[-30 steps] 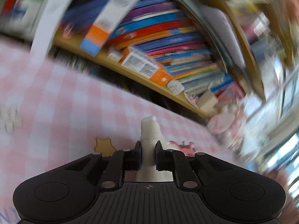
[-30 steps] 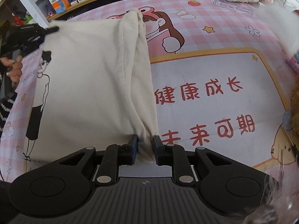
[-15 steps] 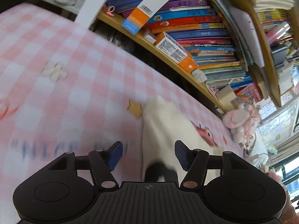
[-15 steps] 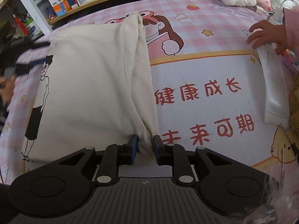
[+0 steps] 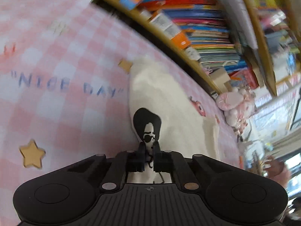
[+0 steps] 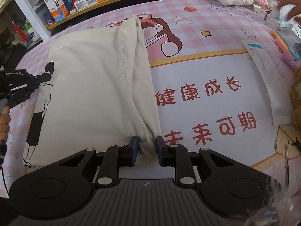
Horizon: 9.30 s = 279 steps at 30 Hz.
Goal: Fold clothes
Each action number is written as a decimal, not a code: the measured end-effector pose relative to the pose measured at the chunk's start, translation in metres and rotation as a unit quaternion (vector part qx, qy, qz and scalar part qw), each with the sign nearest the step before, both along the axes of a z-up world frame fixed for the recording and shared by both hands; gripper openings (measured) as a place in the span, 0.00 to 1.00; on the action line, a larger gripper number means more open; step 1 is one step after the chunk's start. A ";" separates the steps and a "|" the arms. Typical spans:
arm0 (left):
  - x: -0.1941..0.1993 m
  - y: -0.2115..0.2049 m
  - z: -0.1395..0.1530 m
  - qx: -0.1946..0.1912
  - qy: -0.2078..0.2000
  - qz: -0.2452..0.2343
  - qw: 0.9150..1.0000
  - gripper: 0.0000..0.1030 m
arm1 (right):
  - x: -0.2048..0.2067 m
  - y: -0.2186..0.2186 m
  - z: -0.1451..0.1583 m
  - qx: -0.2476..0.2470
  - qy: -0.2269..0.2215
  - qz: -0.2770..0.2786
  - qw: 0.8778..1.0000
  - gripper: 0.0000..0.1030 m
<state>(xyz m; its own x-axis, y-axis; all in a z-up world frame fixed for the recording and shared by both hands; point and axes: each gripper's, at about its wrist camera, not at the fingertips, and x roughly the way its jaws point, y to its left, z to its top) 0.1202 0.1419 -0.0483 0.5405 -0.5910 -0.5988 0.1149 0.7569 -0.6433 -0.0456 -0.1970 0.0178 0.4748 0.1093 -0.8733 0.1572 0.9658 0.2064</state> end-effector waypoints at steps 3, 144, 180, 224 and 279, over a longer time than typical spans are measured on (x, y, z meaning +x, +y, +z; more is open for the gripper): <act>-0.002 0.001 0.014 0.030 -0.031 -0.004 0.999 0.04 | 0.000 0.000 -0.001 0.014 -0.002 -0.005 1.000 0.20; -0.191 -0.094 0.059 0.449 -0.312 -0.423 0.723 0.04 | -0.047 0.076 -0.019 -0.376 -0.143 0.542 0.738 0.11; -0.068 -0.082 0.118 0.330 -0.226 -0.411 0.819 0.12 | 0.061 0.031 0.110 -0.144 -0.103 0.465 0.867 0.09; -0.028 0.044 -0.011 -0.072 0.024 0.025 0.997 0.05 | 0.071 -0.012 -0.006 0.067 -0.078 -0.001 0.995 0.09; -0.087 0.007 0.021 0.057 0.044 -0.020 0.997 0.38 | 0.031 0.018 0.010 0.025 -0.085 0.046 0.995 0.25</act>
<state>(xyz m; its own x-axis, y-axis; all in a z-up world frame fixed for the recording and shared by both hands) 0.0330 0.1484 -0.0269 0.4604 -0.5361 -0.7075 0.0943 0.8220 -0.5616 -0.0151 -0.1793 0.0280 0.6012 0.1995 -0.7738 0.0280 0.9625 0.2699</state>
